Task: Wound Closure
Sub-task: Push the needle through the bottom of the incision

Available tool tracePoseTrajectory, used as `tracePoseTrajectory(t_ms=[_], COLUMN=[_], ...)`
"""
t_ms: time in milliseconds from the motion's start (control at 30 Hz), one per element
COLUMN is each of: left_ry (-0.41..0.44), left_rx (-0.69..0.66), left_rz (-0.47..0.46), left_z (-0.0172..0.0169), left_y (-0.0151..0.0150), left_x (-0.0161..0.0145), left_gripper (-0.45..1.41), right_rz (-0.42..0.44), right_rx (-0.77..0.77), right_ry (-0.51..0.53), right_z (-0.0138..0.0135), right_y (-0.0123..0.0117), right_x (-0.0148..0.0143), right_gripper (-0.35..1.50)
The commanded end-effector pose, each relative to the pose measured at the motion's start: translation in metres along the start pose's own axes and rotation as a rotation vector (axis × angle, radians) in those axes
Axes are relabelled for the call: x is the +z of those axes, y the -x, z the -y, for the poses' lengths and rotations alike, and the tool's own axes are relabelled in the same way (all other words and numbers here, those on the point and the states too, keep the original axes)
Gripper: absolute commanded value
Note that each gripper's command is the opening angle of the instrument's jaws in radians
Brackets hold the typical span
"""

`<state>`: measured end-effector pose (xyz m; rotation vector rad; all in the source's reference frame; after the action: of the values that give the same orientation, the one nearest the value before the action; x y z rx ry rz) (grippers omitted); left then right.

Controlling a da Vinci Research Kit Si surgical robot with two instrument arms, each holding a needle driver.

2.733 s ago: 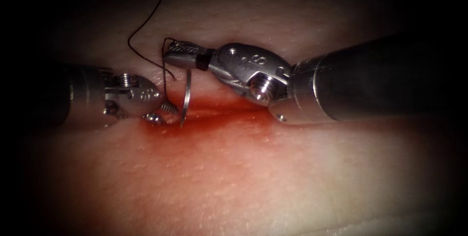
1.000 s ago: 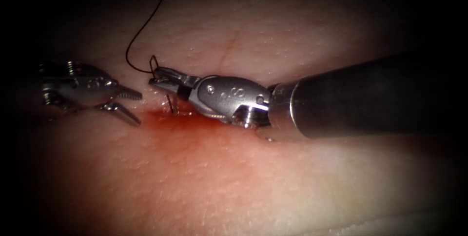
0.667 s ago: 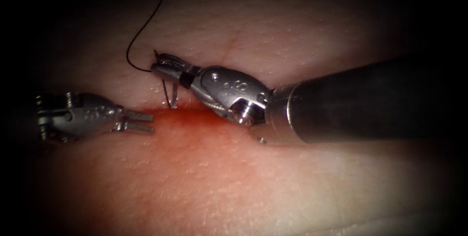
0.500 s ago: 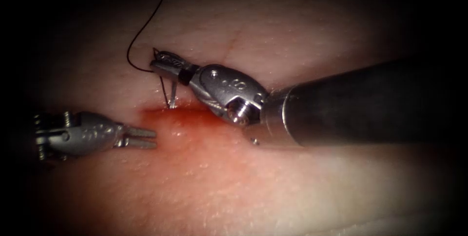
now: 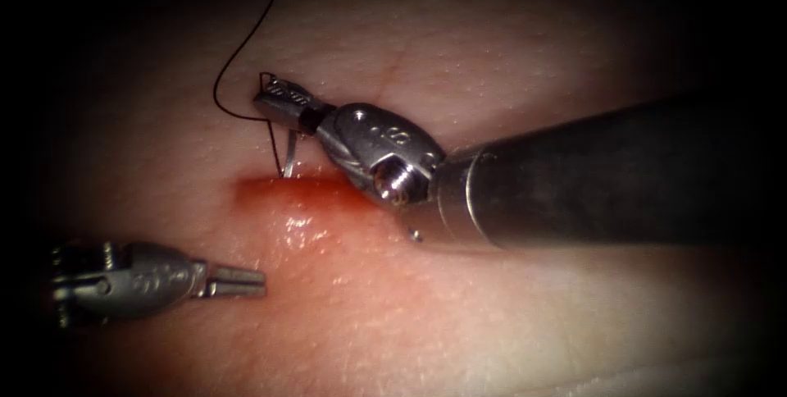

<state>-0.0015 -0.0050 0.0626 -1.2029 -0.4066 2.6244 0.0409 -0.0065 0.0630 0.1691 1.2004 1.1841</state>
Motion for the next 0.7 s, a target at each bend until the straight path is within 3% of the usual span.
tracePoseTrajectory(t_ms=[33, 233, 700], left_ry=[-0.004, -0.010, -0.008], left_rx=[0.005, 0.013, 0.019], left_rz=[-0.001, -0.004, -0.005], left_z=[0.0003, 0.0005, 0.0009], left_y=[0.0006, 0.0023, 0.0027], left_x=[0.0012, 0.0025, 0.0026], left_gripper=[-0.22, -0.22, -0.22], right_rz=[0.005, 0.008, 0.080], right_rx=[0.039, 0.074, 0.370], right_ry=[-0.008, -0.006, -0.085], right_z=[0.0001, 0.0001, 0.0005], right_y=[0.0003, -0.0003, -0.0001], right_x=[0.0007, 0.0007, 0.0007], right_gripper=[-0.35, -0.35, -0.35])
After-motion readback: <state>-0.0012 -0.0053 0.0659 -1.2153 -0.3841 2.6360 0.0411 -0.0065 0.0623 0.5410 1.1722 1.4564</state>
